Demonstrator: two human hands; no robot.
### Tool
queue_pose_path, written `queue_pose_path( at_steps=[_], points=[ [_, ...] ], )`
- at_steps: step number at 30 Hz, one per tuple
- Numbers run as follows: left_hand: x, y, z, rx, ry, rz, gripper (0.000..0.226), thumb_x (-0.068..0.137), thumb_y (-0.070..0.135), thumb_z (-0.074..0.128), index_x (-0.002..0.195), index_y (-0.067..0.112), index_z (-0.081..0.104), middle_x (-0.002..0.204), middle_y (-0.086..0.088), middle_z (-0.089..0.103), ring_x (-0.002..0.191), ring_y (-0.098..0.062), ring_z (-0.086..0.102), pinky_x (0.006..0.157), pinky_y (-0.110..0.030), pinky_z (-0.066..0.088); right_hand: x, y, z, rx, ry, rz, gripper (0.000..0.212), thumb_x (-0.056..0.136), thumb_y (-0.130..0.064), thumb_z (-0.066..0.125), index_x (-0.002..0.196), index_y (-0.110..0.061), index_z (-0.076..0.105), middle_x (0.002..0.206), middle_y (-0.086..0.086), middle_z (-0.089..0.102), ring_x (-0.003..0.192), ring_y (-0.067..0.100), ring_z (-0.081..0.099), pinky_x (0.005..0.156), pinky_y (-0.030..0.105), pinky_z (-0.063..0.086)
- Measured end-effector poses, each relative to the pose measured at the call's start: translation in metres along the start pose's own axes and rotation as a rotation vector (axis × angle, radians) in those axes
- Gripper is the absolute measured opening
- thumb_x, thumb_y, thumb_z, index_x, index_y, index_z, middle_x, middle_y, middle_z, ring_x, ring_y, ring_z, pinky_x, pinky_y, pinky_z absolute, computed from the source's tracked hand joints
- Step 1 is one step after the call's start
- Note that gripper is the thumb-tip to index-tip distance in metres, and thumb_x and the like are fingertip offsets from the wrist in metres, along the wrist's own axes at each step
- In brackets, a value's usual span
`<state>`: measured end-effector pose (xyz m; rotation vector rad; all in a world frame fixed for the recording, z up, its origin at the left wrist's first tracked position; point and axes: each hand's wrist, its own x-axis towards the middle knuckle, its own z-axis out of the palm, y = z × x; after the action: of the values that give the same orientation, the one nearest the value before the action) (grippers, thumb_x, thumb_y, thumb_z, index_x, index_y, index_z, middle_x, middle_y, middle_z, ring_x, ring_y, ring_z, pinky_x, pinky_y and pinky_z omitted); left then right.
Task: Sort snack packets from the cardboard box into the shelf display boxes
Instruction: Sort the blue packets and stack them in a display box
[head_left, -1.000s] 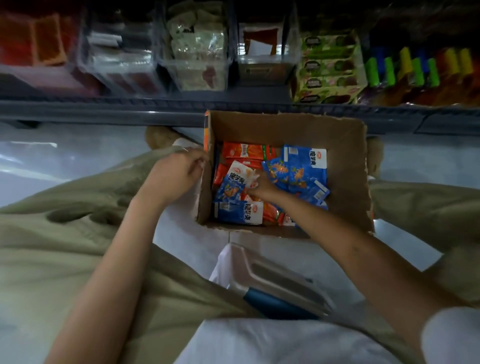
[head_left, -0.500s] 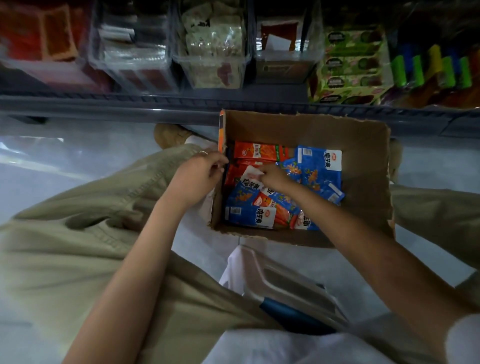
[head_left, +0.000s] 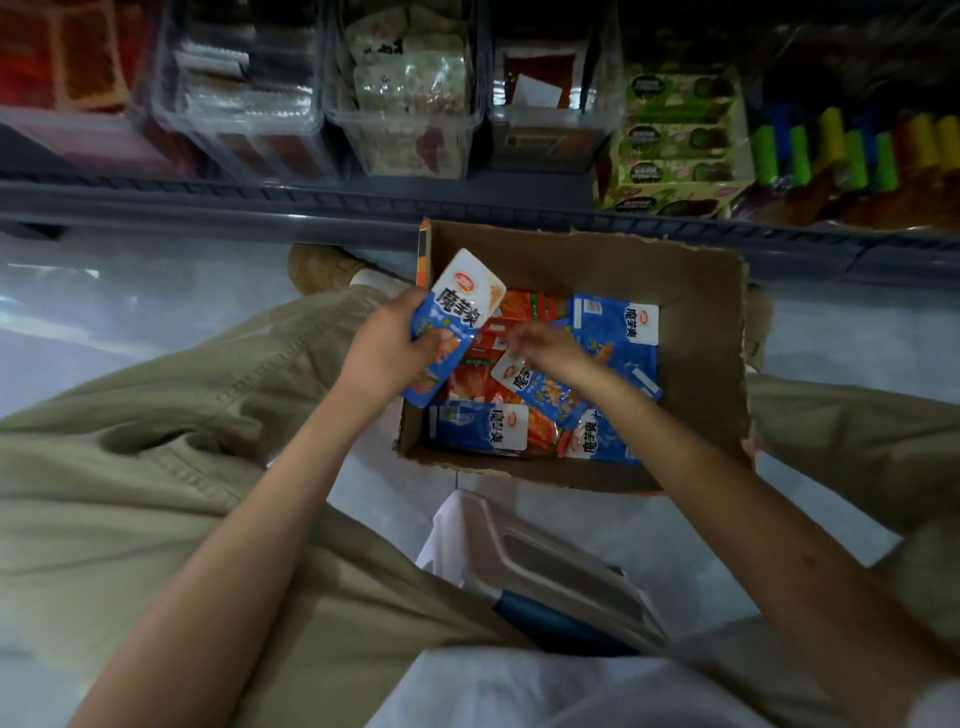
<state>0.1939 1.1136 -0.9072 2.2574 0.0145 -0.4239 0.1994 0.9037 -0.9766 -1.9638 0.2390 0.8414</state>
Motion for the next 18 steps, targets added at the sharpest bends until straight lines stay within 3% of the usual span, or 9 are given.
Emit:
queue_pose_path(
  at_steps=[2, 3, 5, 8, 11, 16, 18],
  points=[
    [0.003, -0.004, -0.004, -0.073, 0.064, -0.052, 0.027, 0.088, 0.014, 0.065, 0.111, 0.003, 0.057, 0.103, -0.008, 0.066, 0.088, -0.02, 0.063, 0.072, -0.034, 0.052, 0.011, 0.035, 0.013, -0.348, -0.217, 0.091, 0.04, 0.095, -0.011, 0.053, 0.134, -0.011, 0.049, 0.135, 0.009, 0.051, 0.117, 0.021, 0.051, 0.093, 0.031, 0.045],
    [0.004, -0.006, -0.006, -0.102, 0.085, -0.071, 0.027, 0.088, 0.013, 0.066, 0.11, 0.002, 0.057, 0.103, -0.01, 0.067, 0.089, -0.022, 0.065, 0.073, -0.036, 0.054, 0.013, 0.049, 0.022, -0.478, -0.291, 0.116, 0.049, 0.093, -0.012, 0.056, 0.14, -0.012, 0.041, 0.144, 0.009, 0.041, 0.127, 0.024, 0.044, 0.1, 0.032, 0.04],
    [0.007, -0.012, -0.009, -0.117, 0.112, -0.091, 0.028, 0.088, 0.014, 0.066, 0.112, 0.002, 0.058, 0.105, -0.011, 0.068, 0.091, -0.024, 0.066, 0.076, -0.042, 0.056, 0.014, 0.065, 0.039, -0.604, -0.272, 0.116, 0.061, 0.089, -0.013, 0.063, 0.143, -0.012, 0.035, 0.148, 0.009, 0.032, 0.134, 0.026, 0.036, 0.105, 0.033, 0.035],
    [0.009, -0.018, -0.011, -0.099, 0.13, -0.098, 0.028, 0.088, 0.016, 0.066, 0.113, 0.004, 0.059, 0.106, -0.011, 0.069, 0.093, -0.024, 0.066, 0.079, -0.046, 0.055, 0.015, 0.071, 0.058, -0.521, -0.102, 0.135, 0.057, 0.084, -0.007, 0.065, 0.135, -0.014, 0.042, 0.14, 0.009, 0.04, 0.125, 0.027, 0.045, 0.095, 0.032, 0.042],
    [0.008, -0.018, -0.011, -0.113, 0.139, -0.121, 0.024, 0.088, 0.015, 0.065, 0.109, 0.005, 0.059, 0.105, -0.009, 0.069, 0.093, -0.023, 0.067, 0.078, -0.046, 0.055, 0.017, 0.066, 0.065, -0.569, -0.172, 0.127, 0.042, 0.089, -0.015, 0.062, 0.129, -0.012, 0.05, 0.131, 0.009, 0.053, 0.116, 0.027, 0.052, 0.085, 0.031, 0.044],
    [0.008, -0.013, -0.01, -0.179, 0.129, -0.176, 0.018, 0.09, 0.016, 0.06, 0.107, 0.01, 0.057, 0.106, -0.006, 0.068, 0.093, -0.02, 0.066, 0.081, -0.044, 0.055, 0.014, 0.049, 0.046, -0.656, -0.226, 0.019, 0.042, 0.096, -0.018, 0.049, 0.137, -0.017, 0.045, 0.138, 0.012, 0.05, 0.121, 0.028, 0.05, 0.095, 0.035, 0.045],
    [0.007, -0.01, -0.01, -0.222, 0.11, -0.199, 0.016, 0.091, 0.016, 0.06, 0.106, 0.012, 0.056, 0.106, -0.004, 0.067, 0.095, -0.02, 0.066, 0.084, -0.044, 0.054, 0.002, 0.03, 0.028, -0.584, -0.189, -0.053, 0.045, 0.094, -0.012, 0.05, 0.137, -0.023, 0.04, 0.126, 0.011, 0.057, 0.106, 0.024, 0.06, 0.083, 0.036, 0.052]
  ],
)
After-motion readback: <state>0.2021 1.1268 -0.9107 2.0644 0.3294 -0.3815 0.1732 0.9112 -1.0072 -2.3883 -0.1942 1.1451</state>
